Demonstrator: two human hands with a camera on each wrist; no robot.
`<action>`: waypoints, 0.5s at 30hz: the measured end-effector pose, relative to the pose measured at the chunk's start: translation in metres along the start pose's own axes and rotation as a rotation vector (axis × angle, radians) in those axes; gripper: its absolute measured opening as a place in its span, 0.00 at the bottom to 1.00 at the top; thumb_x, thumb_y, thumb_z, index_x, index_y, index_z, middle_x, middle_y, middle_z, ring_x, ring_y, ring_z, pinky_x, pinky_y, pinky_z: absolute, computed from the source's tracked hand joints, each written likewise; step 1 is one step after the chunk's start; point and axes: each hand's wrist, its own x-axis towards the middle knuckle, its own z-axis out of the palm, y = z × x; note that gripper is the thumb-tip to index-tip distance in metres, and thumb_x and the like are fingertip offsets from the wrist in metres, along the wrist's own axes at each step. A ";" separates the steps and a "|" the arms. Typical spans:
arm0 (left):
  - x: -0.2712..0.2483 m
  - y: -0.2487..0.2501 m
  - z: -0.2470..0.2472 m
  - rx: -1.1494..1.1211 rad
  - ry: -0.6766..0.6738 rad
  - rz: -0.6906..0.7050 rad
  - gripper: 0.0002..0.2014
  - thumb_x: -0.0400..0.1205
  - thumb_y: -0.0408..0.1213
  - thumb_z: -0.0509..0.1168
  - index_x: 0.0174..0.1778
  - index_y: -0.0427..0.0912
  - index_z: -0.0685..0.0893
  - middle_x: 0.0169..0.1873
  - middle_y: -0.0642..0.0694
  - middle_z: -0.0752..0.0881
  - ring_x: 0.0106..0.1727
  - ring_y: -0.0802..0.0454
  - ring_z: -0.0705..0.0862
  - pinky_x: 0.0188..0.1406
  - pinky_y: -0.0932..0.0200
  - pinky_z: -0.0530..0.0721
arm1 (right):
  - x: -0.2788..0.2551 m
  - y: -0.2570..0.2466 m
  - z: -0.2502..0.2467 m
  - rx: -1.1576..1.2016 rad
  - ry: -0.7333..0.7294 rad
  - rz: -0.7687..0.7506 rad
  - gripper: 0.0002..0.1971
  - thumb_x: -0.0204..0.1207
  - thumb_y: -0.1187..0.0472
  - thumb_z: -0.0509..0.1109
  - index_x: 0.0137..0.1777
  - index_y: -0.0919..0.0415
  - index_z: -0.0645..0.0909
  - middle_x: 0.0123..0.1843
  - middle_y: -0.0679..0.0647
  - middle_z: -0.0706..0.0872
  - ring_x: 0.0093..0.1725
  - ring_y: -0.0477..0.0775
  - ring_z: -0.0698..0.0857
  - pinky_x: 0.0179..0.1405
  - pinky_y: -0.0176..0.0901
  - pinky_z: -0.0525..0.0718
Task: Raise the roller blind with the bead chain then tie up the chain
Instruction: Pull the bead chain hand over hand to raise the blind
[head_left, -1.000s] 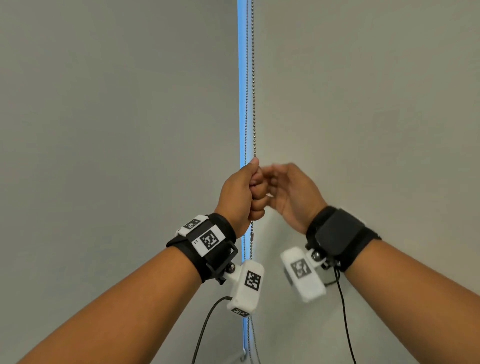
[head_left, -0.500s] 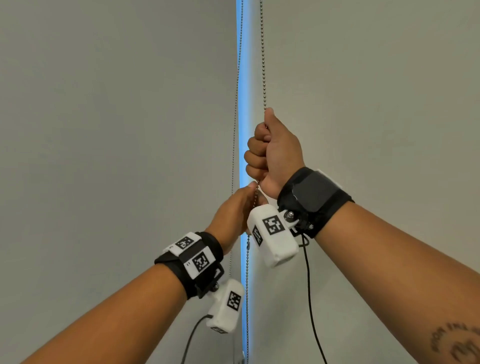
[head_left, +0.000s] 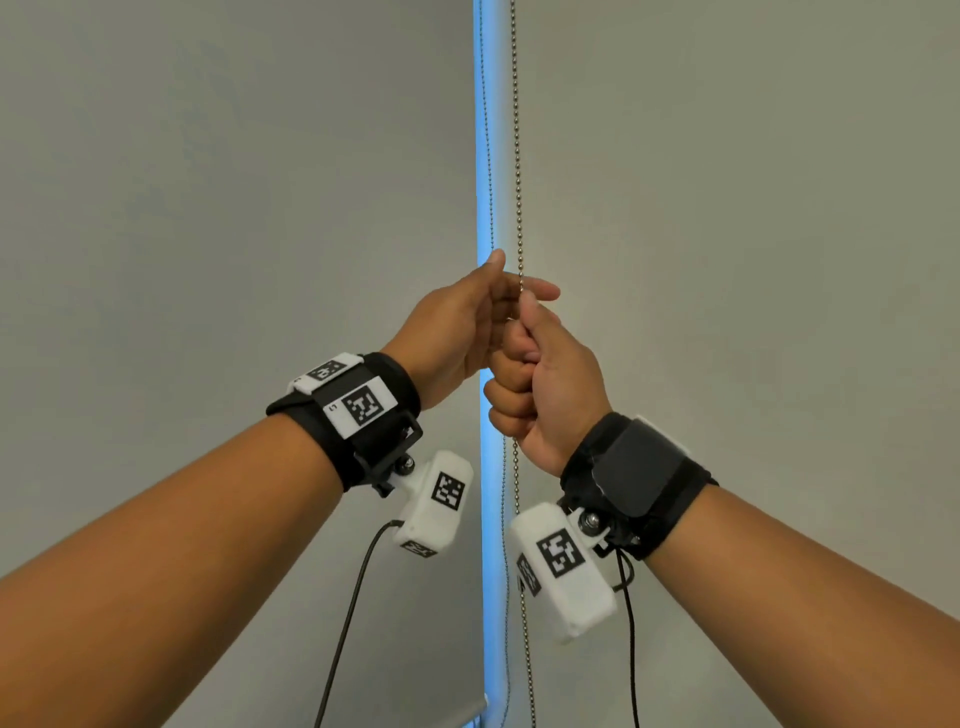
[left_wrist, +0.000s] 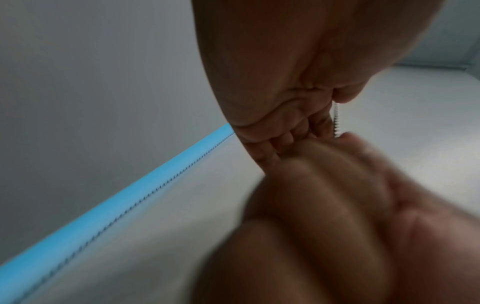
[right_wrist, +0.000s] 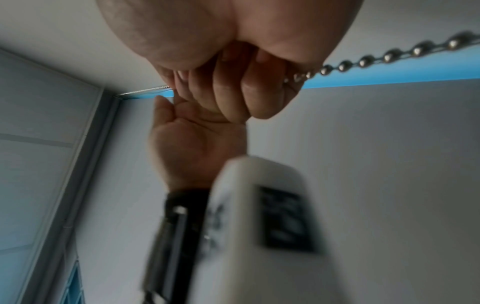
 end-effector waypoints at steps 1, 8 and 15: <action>0.002 0.002 0.001 -0.019 -0.009 0.012 0.30 0.91 0.54 0.47 0.63 0.33 0.84 0.48 0.38 0.89 0.51 0.39 0.88 0.61 0.42 0.85 | -0.002 0.004 -0.002 -0.005 -0.002 0.024 0.26 0.86 0.39 0.56 0.34 0.53 0.52 0.26 0.50 0.53 0.25 0.50 0.49 0.25 0.44 0.47; 0.002 -0.011 0.027 -0.290 0.168 -0.029 0.22 0.89 0.50 0.55 0.28 0.47 0.64 0.25 0.50 0.58 0.23 0.54 0.55 0.19 0.61 0.61 | -0.004 0.041 -0.030 -0.112 -0.148 0.177 0.24 0.83 0.43 0.61 0.29 0.55 0.62 0.26 0.51 0.60 0.26 0.51 0.54 0.22 0.41 0.55; 0.000 -0.040 0.023 -0.260 0.300 -0.036 0.23 0.88 0.50 0.54 0.27 0.50 0.59 0.21 0.52 0.55 0.23 0.55 0.49 0.21 0.62 0.48 | 0.035 0.021 -0.059 -0.178 -0.071 0.109 0.20 0.70 0.56 0.60 0.56 0.69 0.81 0.48 0.63 0.85 0.44 0.57 0.84 0.47 0.51 0.85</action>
